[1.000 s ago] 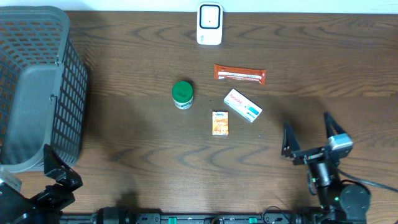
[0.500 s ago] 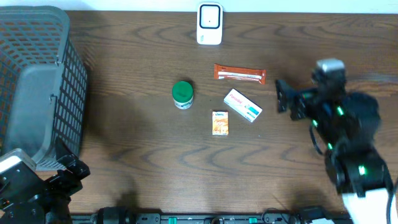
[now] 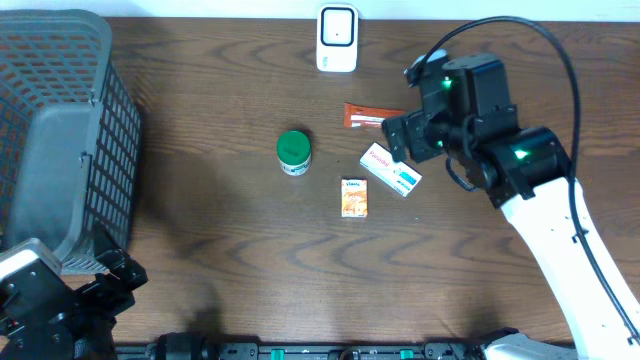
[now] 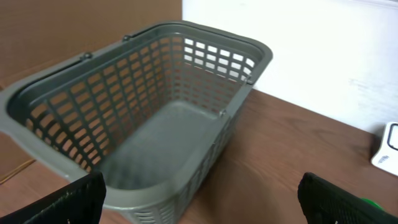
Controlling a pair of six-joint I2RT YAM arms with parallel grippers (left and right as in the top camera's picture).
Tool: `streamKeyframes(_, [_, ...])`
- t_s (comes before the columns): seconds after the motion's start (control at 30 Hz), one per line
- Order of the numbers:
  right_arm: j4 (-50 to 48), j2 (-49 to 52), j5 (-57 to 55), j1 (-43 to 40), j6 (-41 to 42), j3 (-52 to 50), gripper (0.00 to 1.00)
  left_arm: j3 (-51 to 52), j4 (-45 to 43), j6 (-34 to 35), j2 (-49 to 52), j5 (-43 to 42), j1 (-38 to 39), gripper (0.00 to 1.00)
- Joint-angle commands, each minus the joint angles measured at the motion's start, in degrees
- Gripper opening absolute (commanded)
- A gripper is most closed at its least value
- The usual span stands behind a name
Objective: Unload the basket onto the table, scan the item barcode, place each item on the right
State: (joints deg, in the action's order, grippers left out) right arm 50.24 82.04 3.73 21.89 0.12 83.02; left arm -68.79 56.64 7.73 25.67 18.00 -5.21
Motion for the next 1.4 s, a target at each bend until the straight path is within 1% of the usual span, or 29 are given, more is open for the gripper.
streamKeyframes(0.0, [0.6, 1.3, 4.5, 0.3, -3.8, 0.9, 0.99, 0.3, 0.2, 0.5, 0.1, -3.5, -0.2, 1.00])
streamKeyframes(0.07, [1.6, 2.4, 2.7, 0.2, -3.8, 0.9, 0.99, 0.3, 0.3, 0.5, 0.1, -4.4, -0.2, 1.00])
streamKeyframes(0.2, [8.0, 6.3, -1.6, 0.2, -4.4, 0.9, 0.99, 0.3, 0.8, 0.5, 0.1, -4.6, -0.2, 1.00])
streamKeyframes(0.33, [12.8, 10.7, -1.3, 0.2, -8.7, 0.9, 0.99, 0.3, 1.2, 0.5, 0.1, -5.0, -0.2, 1.00])
streamKeyframes(0.47, [13.4, 13.9, 0.5, 0.2, -8.7, 0.9, 0.99, 0.3, 1.5, 0.5, 0.1, -5.0, -0.2, 1.00])
streamKeyframes(0.53, [12.9, 14.9, 3.0, 0.2, -6.1, 0.9, 0.99, 0.3, 1.6, 0.5, 0.1, -5.0, -0.2, 1.00])
streamKeyframes(0.67, [12.0, 16.2, 3.2, 0.0, 4.7, 0.9, 0.99, 0.3, 1.9, 0.5, 0.1, -5.0, -0.2, 1.00])
streamKeyframes(0.73, [12.2, 16.9, 3.3, -0.1, 5.2, 0.9, 0.99, 0.3, 2.1, 0.5, 0.1, -5.0, -0.2, 0.99])
streamKeyframes(0.8, [12.1, 18.0, 3.2, -0.2, 0.2, 0.9, 0.99, 0.3, 2.3, 0.5, 0.1, -5.0, -0.2, 1.00])
streamKeyframes(0.9, [11.2, 20.7, 3.2, -0.3, -9.6, 0.9, 0.99, 0.3, 2.7, 0.5, 0.1, -5.0, -0.2, 0.99])
streamKeyframes(0.93, [10.7, 21.7, 3.2, -0.5, -11.3, 0.9, 0.99, 0.3, 2.8, 0.5, 0.1, -5.0, -0.2, 1.00])
streamKeyframes(1.1, [7.6, 26.6, 4.6, -4.0, -12.4, 0.9, 0.99, 0.3, 3.1, 0.5, 0.1, -5.0, -0.2, 1.00])
streamKeyframes(1.2, [7.2, 29.3, 10.7, -7.7, -14.3, 0.9, 0.99, 0.3, 3.1, 0.5, 0.1, -5.0, -0.2, 1.00])
streamKeyframes(1.37, [7.1, 31.8, 21.8, -12.6, -21.4, 0.9, 0.99, 0.3, 3.1, 0.5, 0.1, -5.0, -0.2, 1.00])
